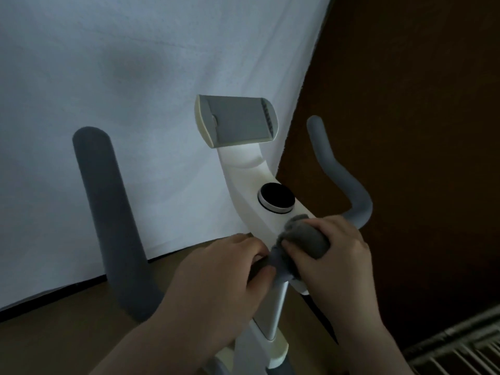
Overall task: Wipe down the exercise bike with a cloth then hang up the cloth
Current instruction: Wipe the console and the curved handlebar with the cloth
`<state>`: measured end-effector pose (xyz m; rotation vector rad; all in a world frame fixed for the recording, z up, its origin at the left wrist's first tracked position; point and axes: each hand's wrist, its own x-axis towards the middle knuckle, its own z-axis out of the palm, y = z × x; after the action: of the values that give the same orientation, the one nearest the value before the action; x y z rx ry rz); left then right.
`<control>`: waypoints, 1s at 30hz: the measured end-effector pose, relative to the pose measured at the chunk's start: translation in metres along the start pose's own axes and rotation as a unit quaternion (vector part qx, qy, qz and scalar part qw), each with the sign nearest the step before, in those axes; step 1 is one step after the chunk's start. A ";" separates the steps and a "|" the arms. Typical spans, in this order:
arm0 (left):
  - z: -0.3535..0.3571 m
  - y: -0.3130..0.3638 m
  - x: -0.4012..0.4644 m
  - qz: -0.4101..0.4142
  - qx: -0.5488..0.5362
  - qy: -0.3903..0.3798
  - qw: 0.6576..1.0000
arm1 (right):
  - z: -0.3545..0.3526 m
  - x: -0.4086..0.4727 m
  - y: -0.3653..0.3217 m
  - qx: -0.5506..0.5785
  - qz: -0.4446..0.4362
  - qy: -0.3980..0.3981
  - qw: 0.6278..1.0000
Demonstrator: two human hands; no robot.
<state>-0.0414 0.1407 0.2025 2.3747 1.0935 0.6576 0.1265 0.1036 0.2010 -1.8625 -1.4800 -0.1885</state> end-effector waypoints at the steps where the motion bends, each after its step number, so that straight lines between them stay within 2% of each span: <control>1: 0.001 0.000 0.001 0.001 -0.007 -0.005 1.000 | 0.007 0.006 -0.005 -0.013 0.009 0.013 1.000; 7: -0.005 -0.002 -0.002 0.043 -0.051 -0.027 0.997 | 0.009 -0.007 -0.013 -0.084 0.054 0.029 0.995; 14: 0.008 0.005 0.006 0.078 -0.059 0.002 0.995 | 0.008 -0.005 0.000 -0.006 0.150 0.050 0.987; 17: 0.014 0.009 0.010 0.082 -0.057 0.015 0.995 | -0.002 -0.027 0.005 -0.031 0.128 0.057 0.990; 23: 0.023 0.022 0.016 0.064 -0.042 0.019 0.997 | -0.019 -0.012 0.035 0.079 0.158 0.047 0.983; 27: 0.035 0.032 0.027 0.056 -0.015 0.028 0.998 | -0.021 -0.022 0.039 0.028 0.094 0.049 0.994; 30: 0.040 0.032 0.036 0.039 0.001 0.054 0.998 | -0.028 -0.031 0.042 0.042 0.068 0.037 0.996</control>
<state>0.0209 0.1427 0.1979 2.4189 1.0492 0.8220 0.1629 0.0592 0.1856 -1.8603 -1.2872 -0.1284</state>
